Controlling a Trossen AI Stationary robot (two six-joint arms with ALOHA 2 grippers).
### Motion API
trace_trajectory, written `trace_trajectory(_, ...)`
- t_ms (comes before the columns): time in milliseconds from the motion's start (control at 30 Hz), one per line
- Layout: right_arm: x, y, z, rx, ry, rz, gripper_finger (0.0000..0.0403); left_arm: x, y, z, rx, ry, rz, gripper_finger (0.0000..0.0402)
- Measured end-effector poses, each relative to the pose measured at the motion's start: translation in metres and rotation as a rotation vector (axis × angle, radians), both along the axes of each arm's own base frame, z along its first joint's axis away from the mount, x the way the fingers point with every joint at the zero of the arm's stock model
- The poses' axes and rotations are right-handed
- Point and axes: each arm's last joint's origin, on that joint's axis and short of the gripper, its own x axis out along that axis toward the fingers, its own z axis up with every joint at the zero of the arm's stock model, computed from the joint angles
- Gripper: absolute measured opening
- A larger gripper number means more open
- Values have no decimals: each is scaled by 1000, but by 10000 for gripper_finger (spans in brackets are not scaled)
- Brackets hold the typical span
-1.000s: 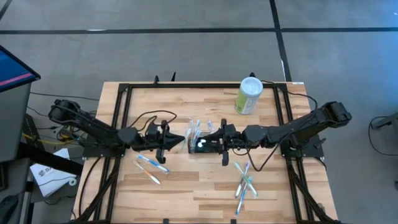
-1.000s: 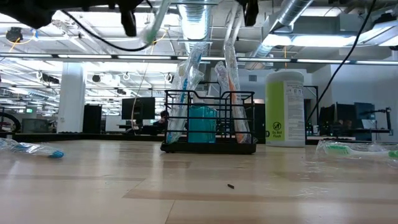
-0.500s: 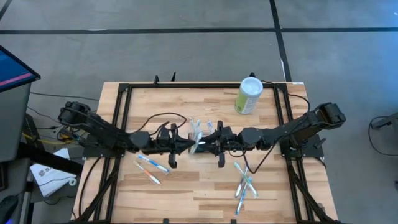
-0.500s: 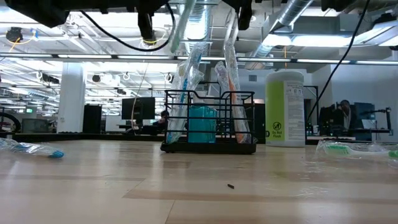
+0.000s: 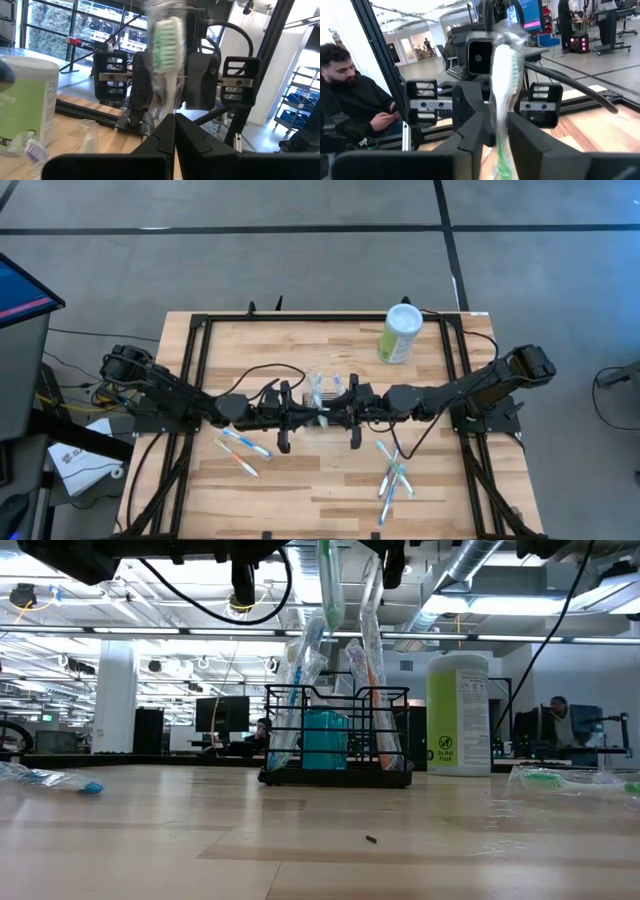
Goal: Pick & Place toothbrushing station
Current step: Put the left green toothbrush into the right compartment of the organizer
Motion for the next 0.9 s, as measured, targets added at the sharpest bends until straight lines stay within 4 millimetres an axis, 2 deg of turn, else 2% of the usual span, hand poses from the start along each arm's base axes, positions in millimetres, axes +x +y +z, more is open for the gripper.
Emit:
trace_trajectory(100, 0, 0, 0, -14, 3, -3, 23, 0, 0, 0, -1, -4, -1, 0)
trace_trajectory(167, 0, 0, 0, -41, 4, -3, 11, 0, 0, 0, -1, -3, -1, 0)
trace_trajectory(567, -1, 1, 1, -63, -1, -5, 3, 0, 0, 0, 0, -3, -1, 2)
trace_trajectory(900, -9, 12, 3, -140, 37, -69, 1, -2, 0, -1, 26, 10, 2, 19)
